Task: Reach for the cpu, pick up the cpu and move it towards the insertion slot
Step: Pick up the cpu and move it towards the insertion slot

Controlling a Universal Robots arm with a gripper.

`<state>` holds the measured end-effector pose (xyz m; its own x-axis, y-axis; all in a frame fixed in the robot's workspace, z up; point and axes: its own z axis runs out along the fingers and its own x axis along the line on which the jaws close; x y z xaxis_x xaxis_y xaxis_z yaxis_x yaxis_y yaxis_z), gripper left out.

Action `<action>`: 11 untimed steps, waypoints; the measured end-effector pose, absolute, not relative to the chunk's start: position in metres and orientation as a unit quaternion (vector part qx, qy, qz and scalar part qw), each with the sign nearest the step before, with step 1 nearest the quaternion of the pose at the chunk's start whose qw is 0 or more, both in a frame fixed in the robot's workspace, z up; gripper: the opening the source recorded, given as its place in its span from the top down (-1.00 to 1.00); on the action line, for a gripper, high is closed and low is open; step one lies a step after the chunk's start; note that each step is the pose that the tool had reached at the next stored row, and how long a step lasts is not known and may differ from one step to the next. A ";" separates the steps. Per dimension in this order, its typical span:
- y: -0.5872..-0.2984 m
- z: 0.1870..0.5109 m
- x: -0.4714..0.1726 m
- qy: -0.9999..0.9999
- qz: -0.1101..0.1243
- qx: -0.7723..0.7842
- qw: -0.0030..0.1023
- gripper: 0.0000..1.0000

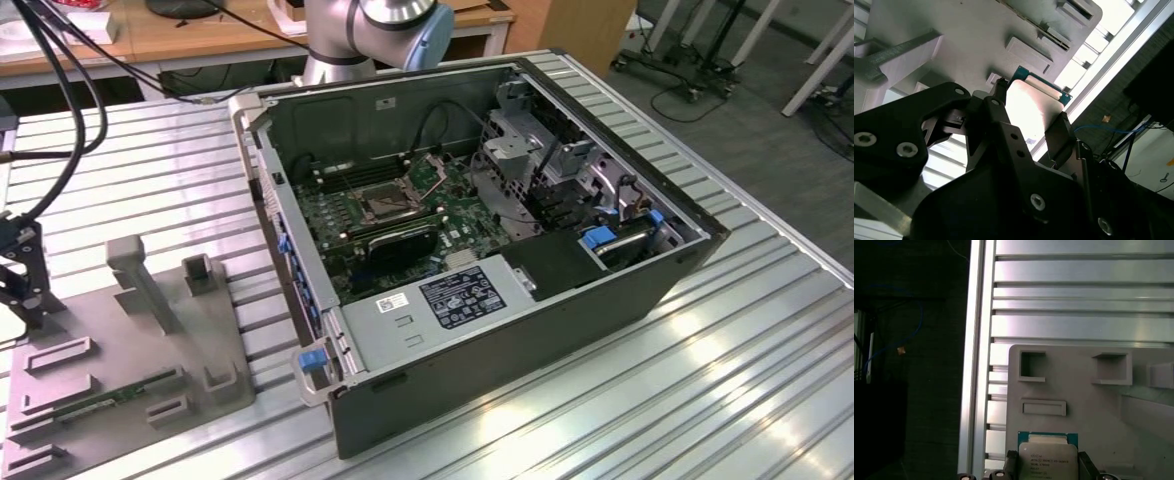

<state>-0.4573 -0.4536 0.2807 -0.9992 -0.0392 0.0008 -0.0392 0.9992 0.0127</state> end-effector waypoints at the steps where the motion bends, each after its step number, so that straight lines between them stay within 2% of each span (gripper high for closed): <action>1: -0.454 0.281 -0.457 -1.000 -0.006 0.020 0.001 -0.09; 11: -0.454 0.282 -0.457 -1.000 -0.002 0.020 0.001 -0.09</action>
<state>-0.4572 -0.4535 0.2823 -0.9992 -0.0392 0.0010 -0.0392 0.9992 0.0045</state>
